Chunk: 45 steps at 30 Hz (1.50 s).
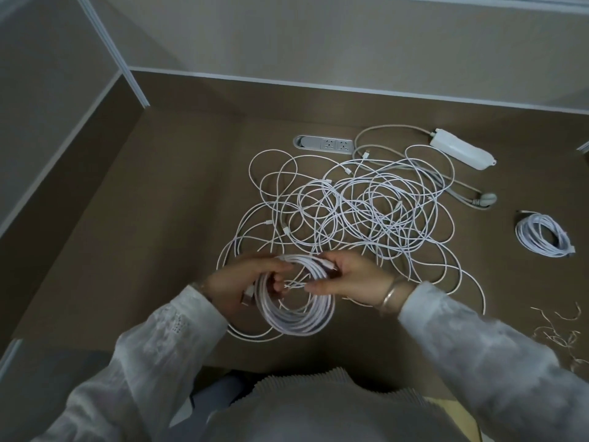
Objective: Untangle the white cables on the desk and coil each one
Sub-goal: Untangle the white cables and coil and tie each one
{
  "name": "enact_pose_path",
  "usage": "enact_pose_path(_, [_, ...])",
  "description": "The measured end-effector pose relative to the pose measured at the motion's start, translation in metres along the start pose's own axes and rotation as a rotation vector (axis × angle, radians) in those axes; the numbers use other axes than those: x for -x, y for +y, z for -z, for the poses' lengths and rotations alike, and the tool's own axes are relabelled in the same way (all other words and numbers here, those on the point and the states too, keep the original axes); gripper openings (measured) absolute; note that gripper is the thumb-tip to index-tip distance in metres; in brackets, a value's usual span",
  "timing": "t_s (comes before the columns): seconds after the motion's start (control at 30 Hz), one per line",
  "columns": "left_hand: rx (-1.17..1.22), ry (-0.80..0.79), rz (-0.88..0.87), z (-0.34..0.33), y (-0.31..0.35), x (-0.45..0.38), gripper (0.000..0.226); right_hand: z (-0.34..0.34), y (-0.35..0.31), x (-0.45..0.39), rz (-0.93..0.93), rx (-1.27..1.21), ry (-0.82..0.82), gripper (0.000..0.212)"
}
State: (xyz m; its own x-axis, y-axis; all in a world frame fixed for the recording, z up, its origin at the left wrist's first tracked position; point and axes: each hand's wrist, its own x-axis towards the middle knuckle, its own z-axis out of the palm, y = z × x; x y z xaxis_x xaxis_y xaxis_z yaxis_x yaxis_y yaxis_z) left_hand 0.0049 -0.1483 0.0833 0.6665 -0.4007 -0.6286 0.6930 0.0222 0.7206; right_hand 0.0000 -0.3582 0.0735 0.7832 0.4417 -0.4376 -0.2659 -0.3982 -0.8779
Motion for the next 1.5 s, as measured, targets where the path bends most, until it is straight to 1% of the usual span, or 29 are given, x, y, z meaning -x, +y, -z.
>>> enact_pose_path(0.03, [-0.032,0.067,0.005,0.007,-0.004,0.0,0.017,-0.005,0.001,-0.009,-0.036,-0.022,0.024,0.026])
enact_pose_path(0.1, [-0.097,0.183,-0.012,0.026,-0.015,-0.002,0.025,-0.015,0.001,-0.029,-0.089,-0.049,0.052,0.026])
enact_pose_path(0.2, [-0.161,0.319,-0.075,0.055,-0.032,-0.005,0.014,-0.035,0.002,-0.058,-0.116,-0.066,0.034,0.024])
enact_pose_path(0.27, [-0.165,0.462,-0.104,0.078,-0.044,-0.009,0.01,-0.051,0.006,-0.076,-0.157,-0.182,0.063,0.03])
enact_pose_path(0.33, [-0.18,0.638,-0.117,0.108,-0.058,-0.012,0.008,-0.064,0.016,-0.091,-0.215,-0.187,0.134,0.038])
enact_pose_path(0.4, [-0.221,0.827,-0.084,0.143,-0.076,-0.015,0.011,-0.071,0.035,-0.102,-0.24,-0.031,0.191,0.033])
enact_pose_path(0.5, [-0.242,1.071,0.026,0.189,-0.097,-0.015,0.025,-0.073,0.058,-0.108,-0.243,0.234,0.248,0.025])
enact_pose_path(0.57, [-0.222,1.175,0.088,0.205,-0.102,-0.013,0.031,-0.073,0.065,-0.106,-0.232,0.346,0.271,0.022])
enact_pose_path(0.63, [-0.214,1.239,0.127,0.214,-0.103,-0.012,0.036,-0.074,0.07,-0.104,-0.216,0.408,0.293,0.019])
enact_pose_path(0.73, [-0.211,1.26,0.104,0.222,-0.101,-0.014,0.037,-0.073,0.077,-0.103,-0.193,0.455,0.301,0.015])
enact_pose_path(0.83, [-0.269,1.253,0.112,0.228,-0.098,-0.019,0.037,-0.068,0.083,-0.102,-0.203,0.502,0.297,0.017])
enact_pose_path(0.97, [-0.381,1.194,0.216,0.227,-0.095,-0.026,0.037,-0.054,0.089,-0.106,-0.147,0.669,0.374,0.024])
enact_pose_path(1.07, [-0.46,1.194,0.288,0.217,-0.093,-0.032,0.046,-0.045,0.09,-0.119,-0.144,0.835,0.325,0.028])
enact_pose_path(1.13, [-0.58,1.215,0.263,0.205,-0.091,-0.039,0.052,-0.042,0.089,-0.126,-0.179,0.92,0.267,0.033])
enact_pose_path(1.2, [-0.739,1.201,0.136,0.189,-0.086,-0.048,0.052,-0.04,0.088,-0.129,-0.227,0.978,0.227,0.037])
enact_pose_path(1.23, [-0.809,1.158,0.045,0.18,-0.084,-0.054,0.052,-0.04,0.088,-0.131,-0.238,1.006,0.219,0.037])
enact_pose_path(1.3, [-0.943,1.001,-0.136,0.163,-0.082,-0.069,0.057,-0.04,0.089,-0.133,-0.229,1.064,0.22,0.037])
enact_pose_path(1.37, [-1.028,0.834,-0.253,0.139,-0.078,-0.081,0.055,-0.04,0.09,-0.134,-0.199,1.085,0.236,0.038])
enact_pose_path(1.43, [-1.121,0.711,-0.396,0.109,-0.071,-0.089,0.047,-0.036,0.089,-0.133,-0.108,1.045,0.28,0.037])
enact_pose_path(1.5, [-1.326,0.595,-0.595,0.086,-0.068,-0.1,0.05,-0.034,0.081,-0.128,0.079,0.873,0.362,0.032])
